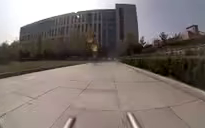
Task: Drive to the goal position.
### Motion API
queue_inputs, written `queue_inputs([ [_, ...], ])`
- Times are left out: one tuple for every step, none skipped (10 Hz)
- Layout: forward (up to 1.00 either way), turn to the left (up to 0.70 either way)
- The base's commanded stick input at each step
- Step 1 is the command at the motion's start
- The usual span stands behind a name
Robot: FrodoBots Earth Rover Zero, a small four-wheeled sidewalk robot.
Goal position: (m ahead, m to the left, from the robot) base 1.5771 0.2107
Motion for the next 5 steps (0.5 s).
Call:
queue_inputs([
  [1.00,0.00],
  [1.00,-0.31],
  [1.00,-0.38],
  [1.00,-0.40],
  [1.00,-0.26],
])
